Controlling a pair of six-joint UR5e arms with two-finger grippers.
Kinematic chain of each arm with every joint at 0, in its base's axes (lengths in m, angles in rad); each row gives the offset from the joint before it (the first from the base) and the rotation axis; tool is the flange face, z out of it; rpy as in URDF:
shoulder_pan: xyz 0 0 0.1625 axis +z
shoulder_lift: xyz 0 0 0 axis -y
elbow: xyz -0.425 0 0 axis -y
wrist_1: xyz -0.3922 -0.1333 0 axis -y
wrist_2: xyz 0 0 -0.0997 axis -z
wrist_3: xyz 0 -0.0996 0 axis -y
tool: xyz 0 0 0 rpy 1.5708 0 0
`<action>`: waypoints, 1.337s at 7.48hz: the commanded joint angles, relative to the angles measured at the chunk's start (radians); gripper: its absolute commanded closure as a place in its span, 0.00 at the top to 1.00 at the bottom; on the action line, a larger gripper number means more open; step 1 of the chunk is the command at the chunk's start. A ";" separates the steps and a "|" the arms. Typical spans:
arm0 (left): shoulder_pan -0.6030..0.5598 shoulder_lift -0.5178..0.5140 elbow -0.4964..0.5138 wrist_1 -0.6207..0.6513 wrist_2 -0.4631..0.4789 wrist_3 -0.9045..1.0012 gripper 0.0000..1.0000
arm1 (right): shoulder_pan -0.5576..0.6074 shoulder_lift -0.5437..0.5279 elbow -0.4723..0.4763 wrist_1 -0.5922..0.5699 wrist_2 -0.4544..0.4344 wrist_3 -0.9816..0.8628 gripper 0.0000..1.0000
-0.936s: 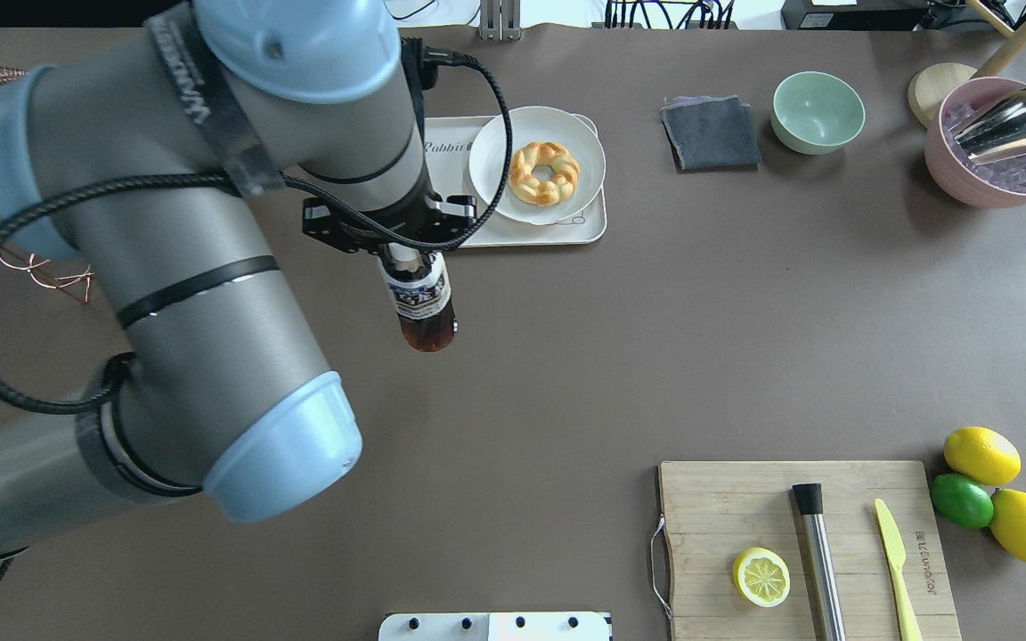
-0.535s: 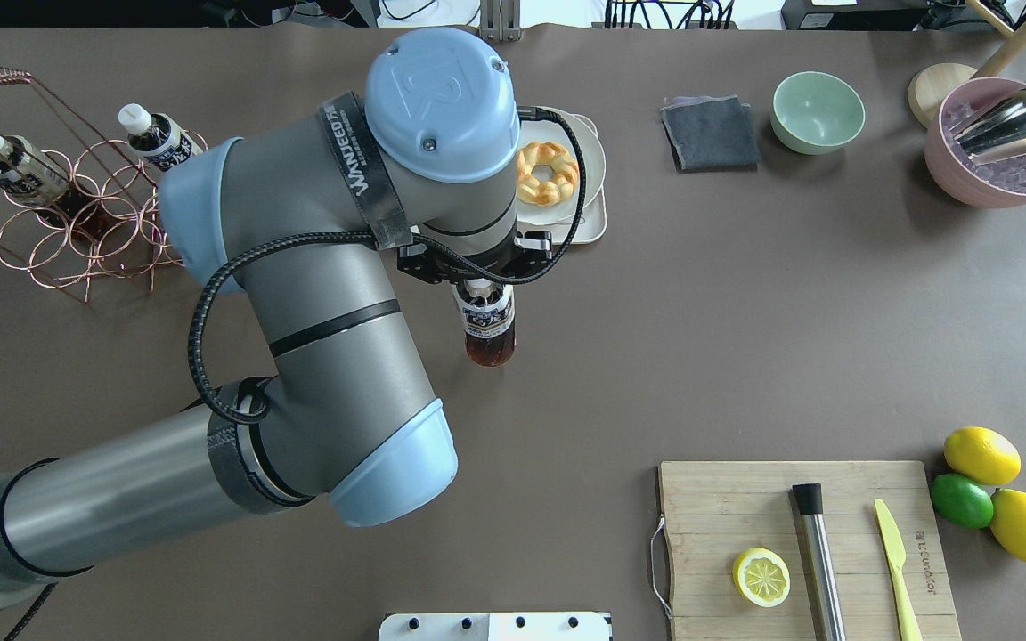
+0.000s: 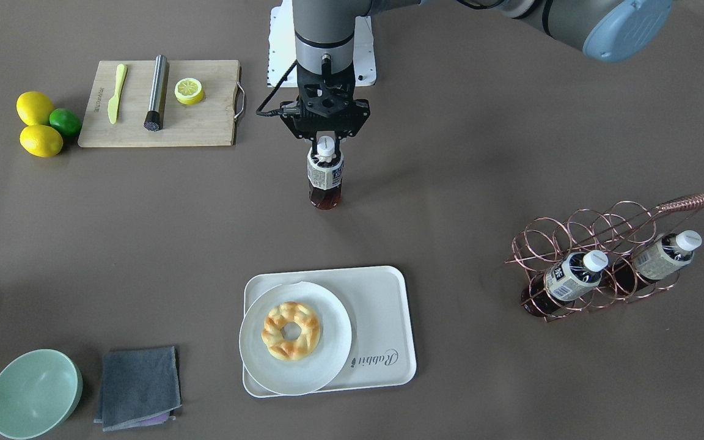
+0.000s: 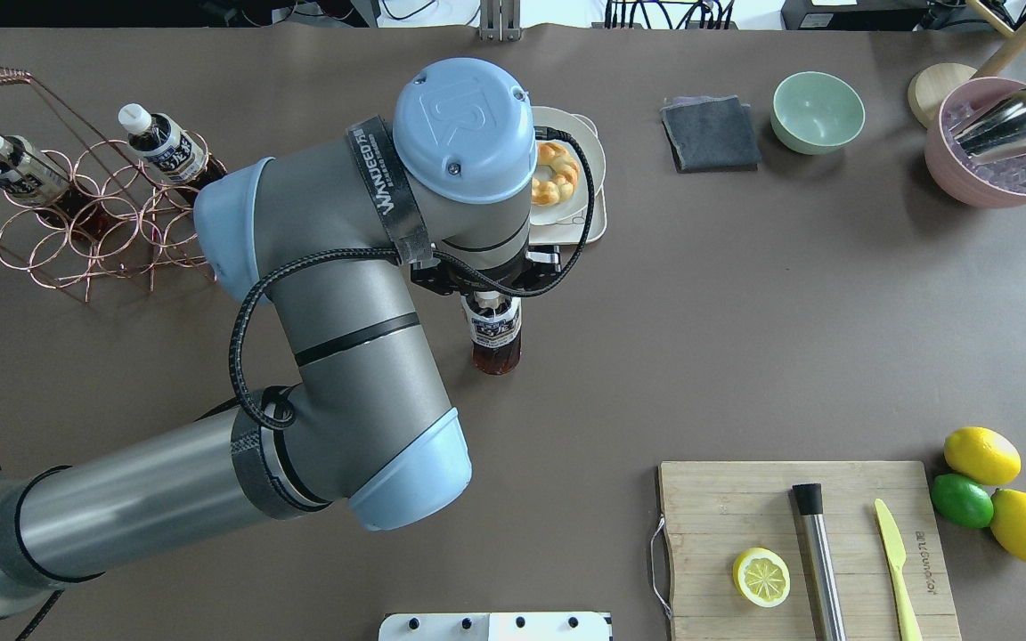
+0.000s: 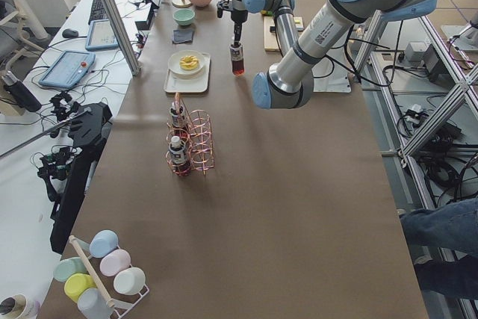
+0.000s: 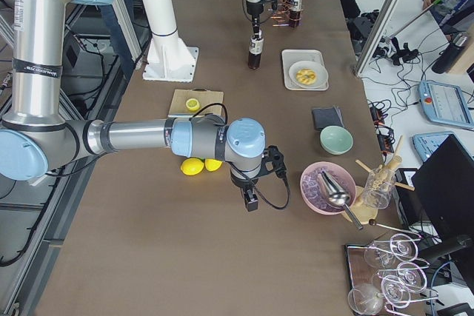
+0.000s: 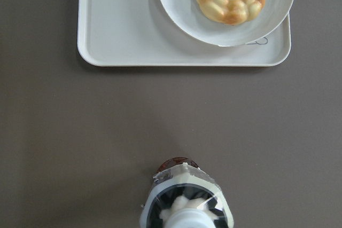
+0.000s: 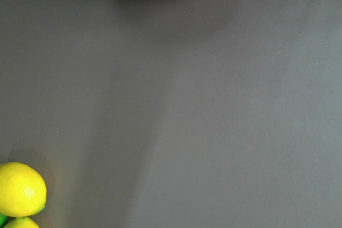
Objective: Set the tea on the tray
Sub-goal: 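Carry the bottle toward the tray and set it on the table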
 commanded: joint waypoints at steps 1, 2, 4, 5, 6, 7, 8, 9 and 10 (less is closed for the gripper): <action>0.007 0.003 0.000 -0.001 0.000 -0.001 0.00 | 0.000 0.002 0.000 0.000 0.005 -0.001 1.00; 0.007 0.004 0.000 0.001 0.000 -0.002 0.00 | 0.000 0.002 0.000 0.000 0.005 -0.001 1.00; 0.015 0.004 0.000 0.001 0.000 -0.004 0.21 | 0.000 0.002 0.002 0.000 0.008 -0.001 1.00; 0.015 0.004 0.000 0.001 0.000 -0.004 0.28 | 0.000 0.002 0.002 0.000 0.010 -0.001 1.00; 0.018 0.004 -0.002 0.001 0.000 -0.005 0.35 | 0.000 0.000 0.002 0.000 0.011 -0.001 1.00; 0.018 0.006 -0.002 0.001 0.002 -0.008 0.47 | 0.000 0.000 0.000 0.000 0.037 -0.001 1.00; 0.018 0.009 -0.003 0.001 0.002 -0.007 0.71 | 0.000 -0.001 0.002 0.000 0.046 -0.004 1.00; 0.018 0.012 -0.006 0.001 0.002 -0.007 0.80 | 0.000 0.000 0.003 0.003 0.046 -0.008 1.00; 0.016 0.012 -0.014 0.001 0.002 -0.007 0.85 | 0.000 0.003 0.011 0.031 0.042 0.001 1.00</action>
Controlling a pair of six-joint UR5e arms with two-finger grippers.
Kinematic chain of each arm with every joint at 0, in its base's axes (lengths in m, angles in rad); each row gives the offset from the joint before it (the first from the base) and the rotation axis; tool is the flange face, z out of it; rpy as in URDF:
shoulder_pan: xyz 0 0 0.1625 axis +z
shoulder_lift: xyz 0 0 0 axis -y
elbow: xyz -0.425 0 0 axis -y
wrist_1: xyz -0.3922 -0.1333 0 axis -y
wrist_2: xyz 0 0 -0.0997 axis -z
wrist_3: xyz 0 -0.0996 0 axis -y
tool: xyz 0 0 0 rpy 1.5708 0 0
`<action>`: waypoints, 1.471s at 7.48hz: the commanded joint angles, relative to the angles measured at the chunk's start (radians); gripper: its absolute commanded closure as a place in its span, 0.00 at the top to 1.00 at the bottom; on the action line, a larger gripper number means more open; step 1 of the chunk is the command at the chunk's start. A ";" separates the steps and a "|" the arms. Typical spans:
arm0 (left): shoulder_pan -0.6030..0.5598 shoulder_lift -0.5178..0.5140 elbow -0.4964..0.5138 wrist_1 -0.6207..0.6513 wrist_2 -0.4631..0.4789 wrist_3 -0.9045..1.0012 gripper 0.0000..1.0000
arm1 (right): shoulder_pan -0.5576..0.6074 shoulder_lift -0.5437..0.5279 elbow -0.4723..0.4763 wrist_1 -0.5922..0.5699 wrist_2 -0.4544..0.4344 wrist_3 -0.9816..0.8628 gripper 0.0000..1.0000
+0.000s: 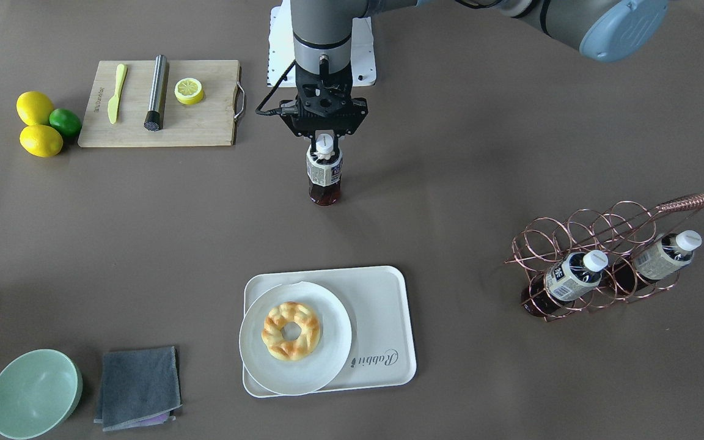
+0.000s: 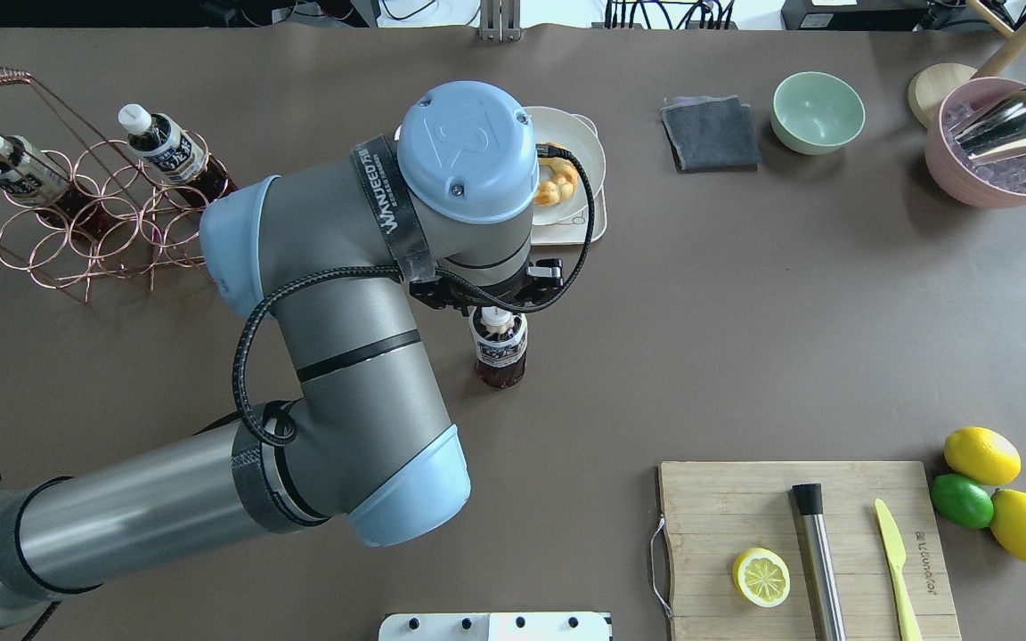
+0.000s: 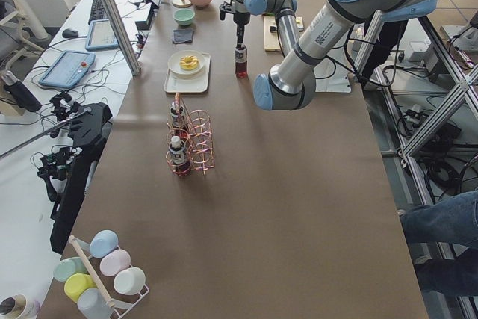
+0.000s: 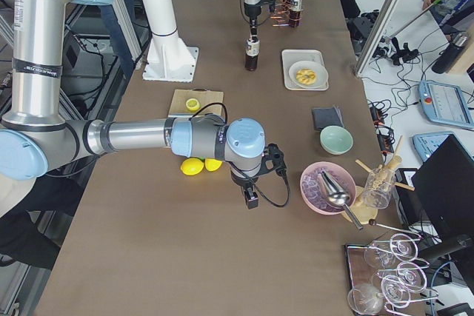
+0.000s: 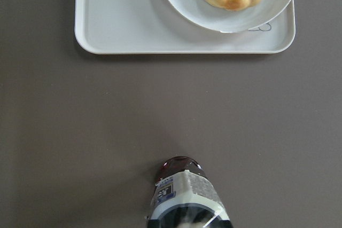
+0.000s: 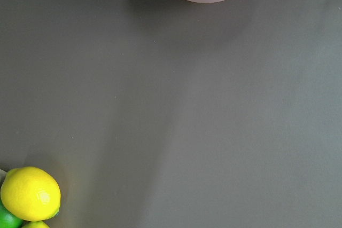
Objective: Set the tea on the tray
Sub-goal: 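Open the left gripper and withdraw it toward the rack while the right arm approaches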
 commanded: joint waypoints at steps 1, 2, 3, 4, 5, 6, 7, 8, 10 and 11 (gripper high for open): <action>-0.006 0.002 -0.039 0.005 -0.003 0.002 0.88 | -0.005 0.009 0.013 0.050 0.005 0.013 1.00; -0.042 0.022 -0.103 0.041 -0.009 0.012 0.90 | -0.040 0.019 0.051 0.051 0.007 0.100 1.00; -0.096 0.066 -0.166 0.057 -0.036 0.069 0.94 | -0.092 0.047 0.118 0.049 0.005 0.276 1.00; -0.185 0.111 -0.200 0.067 -0.116 0.174 0.95 | -0.151 0.081 0.167 0.049 0.007 0.399 1.00; -0.264 0.202 -0.260 0.077 -0.154 0.262 0.95 | -0.211 0.110 0.229 0.048 0.007 0.531 1.00; -0.318 0.309 -0.332 0.077 -0.179 0.393 0.96 | -0.283 0.126 0.320 0.049 0.004 0.731 1.00; -0.401 0.399 -0.357 0.075 -0.233 0.522 0.96 | -0.352 0.150 0.399 0.049 0.002 0.908 1.00; -0.476 0.471 -0.372 0.074 -0.280 0.633 0.96 | -0.462 0.255 0.425 0.048 -0.014 1.139 0.99; -0.575 0.549 -0.368 0.072 -0.302 0.789 0.96 | -0.712 0.476 0.415 0.043 -0.173 1.527 0.94; -0.611 0.565 -0.354 0.071 -0.302 0.849 0.96 | -0.815 0.568 0.386 0.038 -0.267 1.614 0.94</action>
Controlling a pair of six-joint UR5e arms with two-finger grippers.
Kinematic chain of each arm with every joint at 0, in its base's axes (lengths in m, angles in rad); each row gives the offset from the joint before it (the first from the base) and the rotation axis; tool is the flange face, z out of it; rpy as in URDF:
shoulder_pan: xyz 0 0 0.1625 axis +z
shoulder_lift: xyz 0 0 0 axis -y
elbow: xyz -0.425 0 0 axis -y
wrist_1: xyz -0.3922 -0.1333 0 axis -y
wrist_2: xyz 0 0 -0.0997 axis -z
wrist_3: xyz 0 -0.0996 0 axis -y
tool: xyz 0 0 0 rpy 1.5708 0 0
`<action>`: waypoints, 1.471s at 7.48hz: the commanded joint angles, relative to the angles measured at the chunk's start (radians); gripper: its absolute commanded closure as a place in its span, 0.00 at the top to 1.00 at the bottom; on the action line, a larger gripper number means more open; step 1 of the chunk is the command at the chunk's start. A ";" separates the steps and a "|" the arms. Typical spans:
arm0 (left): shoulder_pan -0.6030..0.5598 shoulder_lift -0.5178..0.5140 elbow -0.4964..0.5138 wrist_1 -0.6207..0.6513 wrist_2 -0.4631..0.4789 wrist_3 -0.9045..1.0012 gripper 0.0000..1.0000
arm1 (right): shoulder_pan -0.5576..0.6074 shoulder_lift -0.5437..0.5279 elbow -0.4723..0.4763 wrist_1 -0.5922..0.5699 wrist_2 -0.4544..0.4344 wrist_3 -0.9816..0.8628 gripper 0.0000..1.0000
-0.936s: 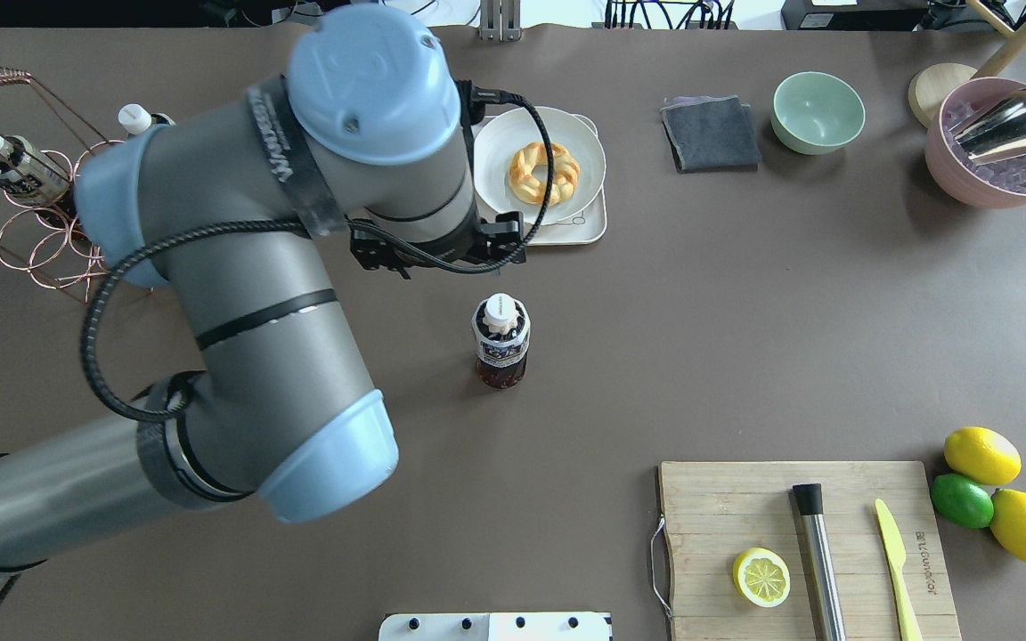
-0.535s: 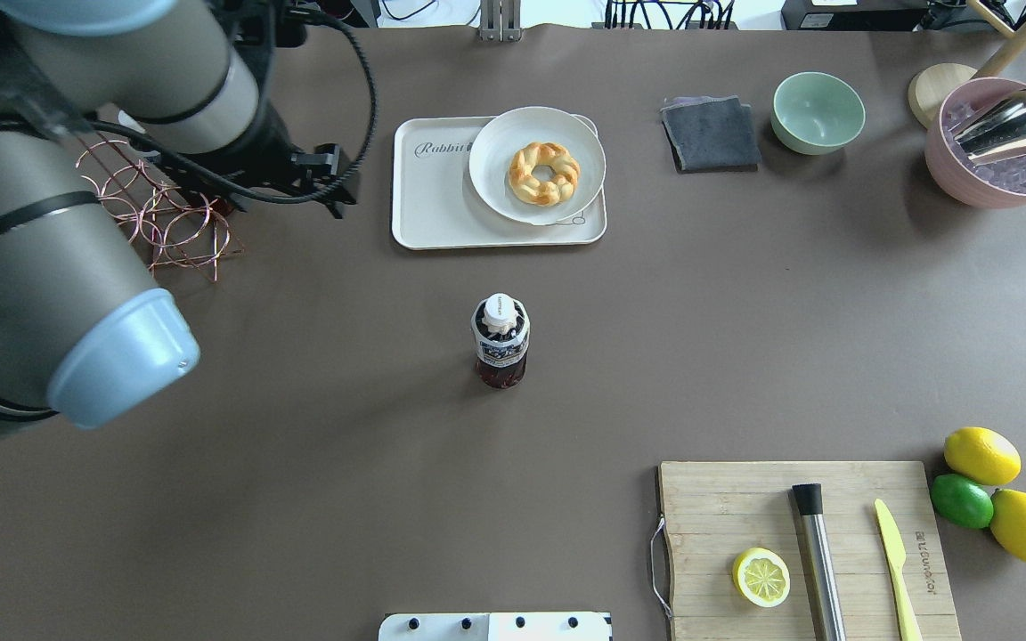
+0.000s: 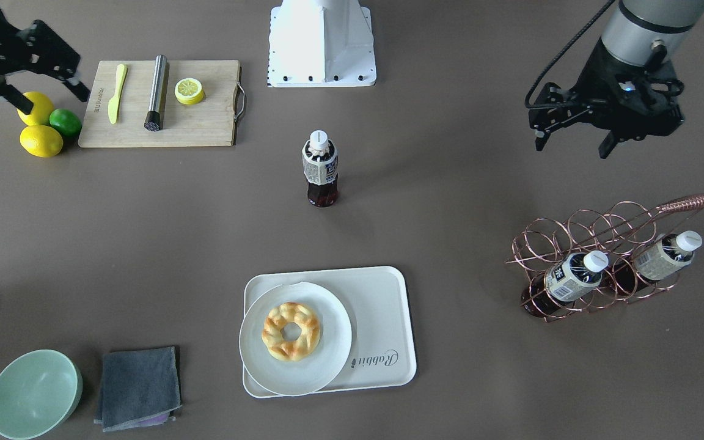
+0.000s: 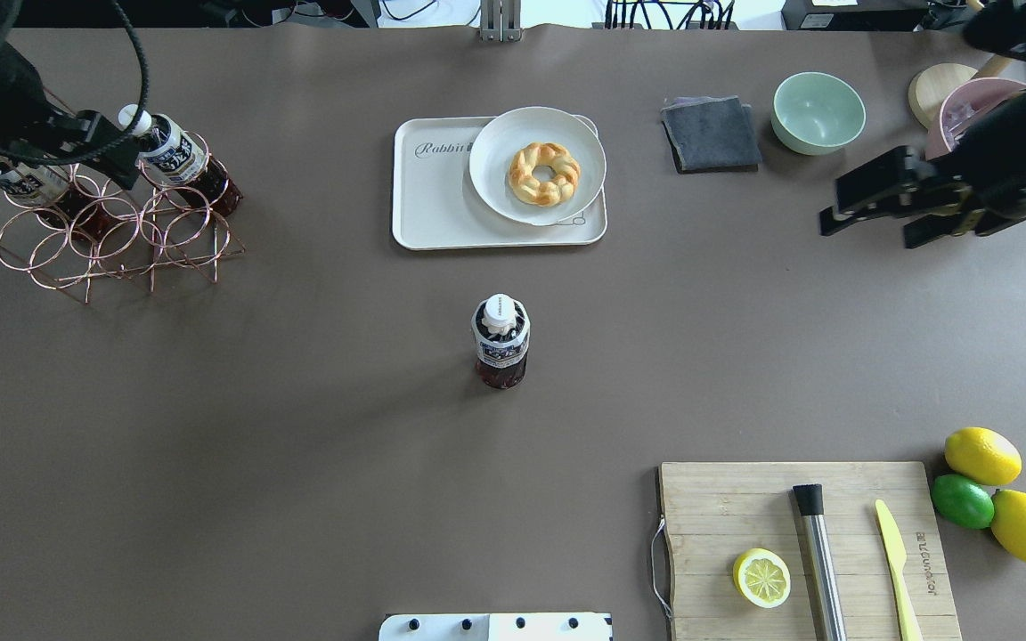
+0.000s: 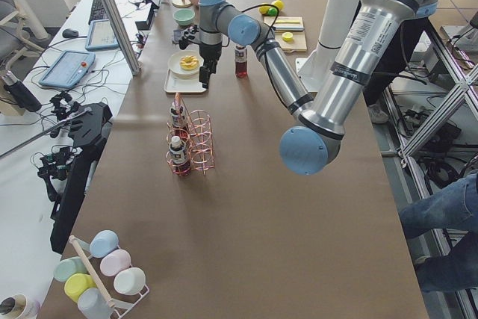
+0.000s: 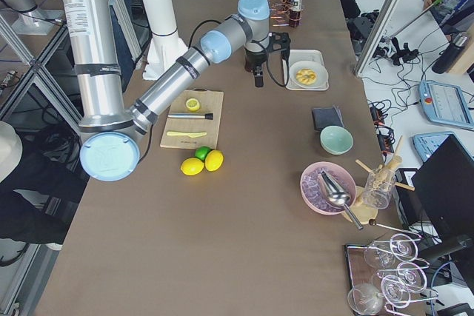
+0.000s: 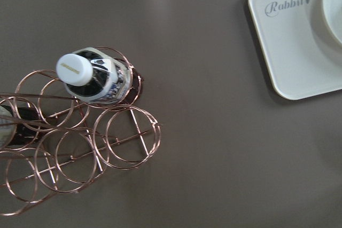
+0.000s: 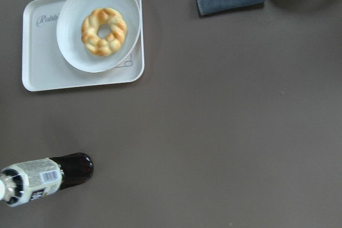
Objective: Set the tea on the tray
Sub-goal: 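Lower the right gripper onto the standing bottle cap and grasp it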
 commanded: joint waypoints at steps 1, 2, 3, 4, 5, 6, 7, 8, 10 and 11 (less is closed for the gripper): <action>-0.085 0.064 0.019 -0.003 -0.009 0.145 0.96 | -0.237 0.254 -0.081 -0.006 -0.175 0.317 0.94; -0.093 0.082 0.019 -0.005 -0.009 0.170 0.96 | -0.275 0.366 -0.163 -0.032 -0.184 0.358 0.94; -0.113 0.094 0.019 -0.006 -0.011 0.196 0.96 | -0.330 0.487 -0.232 -0.131 -0.259 0.366 0.95; -0.120 0.107 0.016 -0.006 -0.011 0.202 0.96 | -0.398 0.566 -0.263 -0.220 -0.357 0.366 0.95; -0.121 0.108 0.019 -0.006 -0.011 0.204 0.96 | -0.439 0.577 -0.276 -0.227 -0.409 0.367 0.95; -0.121 0.108 0.016 -0.006 -0.011 0.204 0.96 | -0.469 0.609 -0.318 -0.227 -0.431 0.381 0.95; -0.121 0.110 0.010 -0.006 -0.012 0.201 0.97 | -0.475 0.649 -0.380 -0.226 -0.434 0.403 0.95; -0.121 0.118 0.003 -0.006 -0.012 0.199 0.97 | -0.487 0.646 -0.385 -0.226 -0.441 0.403 0.95; -0.122 0.118 0.005 -0.006 -0.012 0.199 0.97 | -0.515 0.645 -0.417 -0.217 -0.473 0.401 0.94; -0.122 0.118 0.003 -0.006 -0.012 0.199 0.97 | -0.515 0.637 -0.422 -0.217 -0.474 0.392 0.93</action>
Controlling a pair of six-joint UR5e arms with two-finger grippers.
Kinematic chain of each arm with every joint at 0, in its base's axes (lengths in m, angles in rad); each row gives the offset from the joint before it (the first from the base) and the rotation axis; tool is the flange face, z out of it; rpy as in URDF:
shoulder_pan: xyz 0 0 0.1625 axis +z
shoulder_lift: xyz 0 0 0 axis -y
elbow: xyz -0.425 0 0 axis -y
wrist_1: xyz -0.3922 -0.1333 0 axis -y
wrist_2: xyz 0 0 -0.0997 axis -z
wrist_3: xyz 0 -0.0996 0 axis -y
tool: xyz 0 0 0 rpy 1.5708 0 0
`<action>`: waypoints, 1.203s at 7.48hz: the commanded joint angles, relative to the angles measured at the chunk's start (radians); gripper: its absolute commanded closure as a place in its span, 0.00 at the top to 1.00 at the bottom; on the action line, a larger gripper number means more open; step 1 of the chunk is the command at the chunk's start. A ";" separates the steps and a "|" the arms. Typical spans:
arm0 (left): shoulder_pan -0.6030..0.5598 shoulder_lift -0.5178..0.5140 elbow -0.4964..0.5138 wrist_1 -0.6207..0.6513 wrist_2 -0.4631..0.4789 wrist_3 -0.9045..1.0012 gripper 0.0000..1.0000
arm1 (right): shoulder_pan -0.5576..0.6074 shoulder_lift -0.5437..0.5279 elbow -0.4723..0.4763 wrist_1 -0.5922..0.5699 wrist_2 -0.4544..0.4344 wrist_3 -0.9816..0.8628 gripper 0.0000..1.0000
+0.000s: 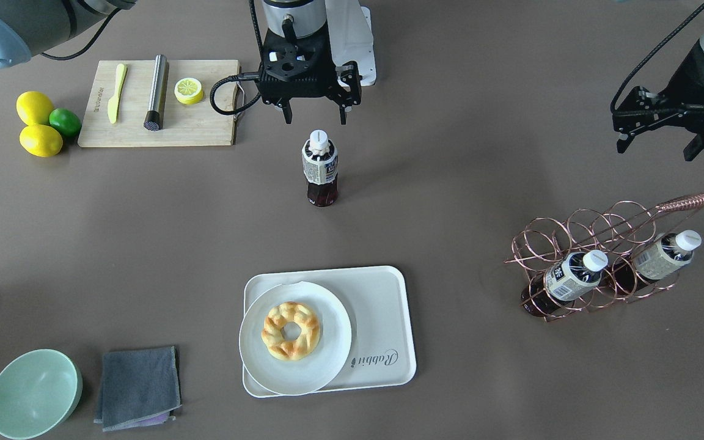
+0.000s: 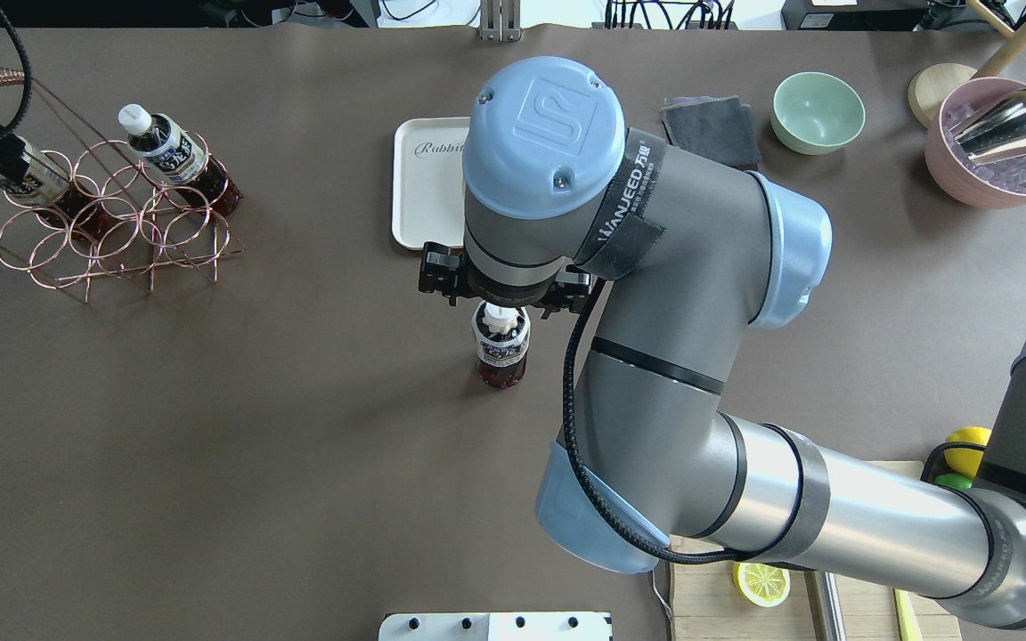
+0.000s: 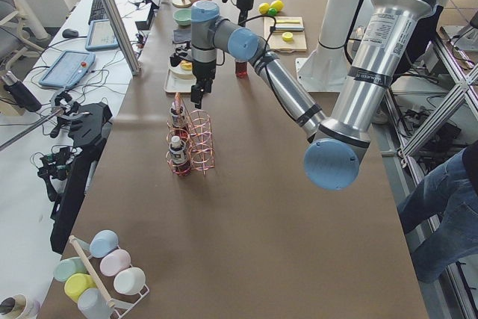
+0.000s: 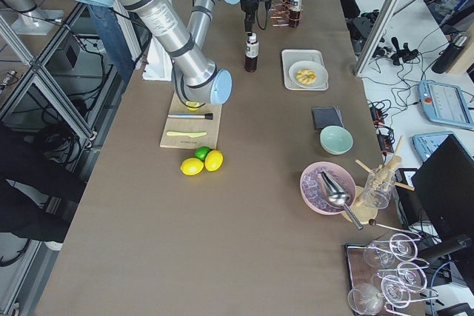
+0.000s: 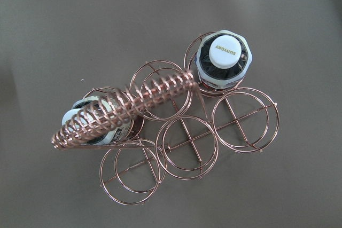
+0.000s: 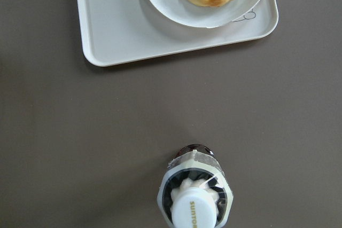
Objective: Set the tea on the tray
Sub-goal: 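Lower the right gripper onto the standing bottle cap and grasp it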
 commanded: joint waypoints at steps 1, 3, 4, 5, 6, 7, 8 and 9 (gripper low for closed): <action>-0.001 0.001 0.002 0.000 0.000 -0.002 0.97 | -0.014 -0.009 -0.036 0.004 -0.012 -0.013 0.92; -0.001 0.001 0.000 0.000 0.000 -0.003 0.97 | -0.020 -0.009 -0.047 0.005 -0.021 -0.016 0.92; 0.001 0.001 0.002 0.000 0.000 -0.003 0.97 | -0.020 -0.008 -0.053 0.007 -0.028 -0.019 0.89; 0.001 -0.001 0.003 0.000 0.000 -0.005 0.97 | -0.020 -0.009 -0.061 0.005 -0.038 -0.049 0.87; 0.001 -0.001 0.005 0.000 0.000 -0.006 0.97 | -0.022 -0.011 -0.061 0.007 -0.038 -0.072 0.82; 0.001 -0.001 0.005 0.000 0.000 -0.006 0.97 | -0.025 -0.009 -0.061 0.007 -0.038 -0.074 0.77; 0.001 -0.001 0.003 0.000 0.000 -0.008 0.97 | -0.027 -0.008 -0.061 0.007 -0.038 -0.074 0.66; 0.001 0.001 0.003 0.000 0.000 -0.008 0.97 | -0.027 -0.006 -0.061 0.007 -0.038 -0.074 0.45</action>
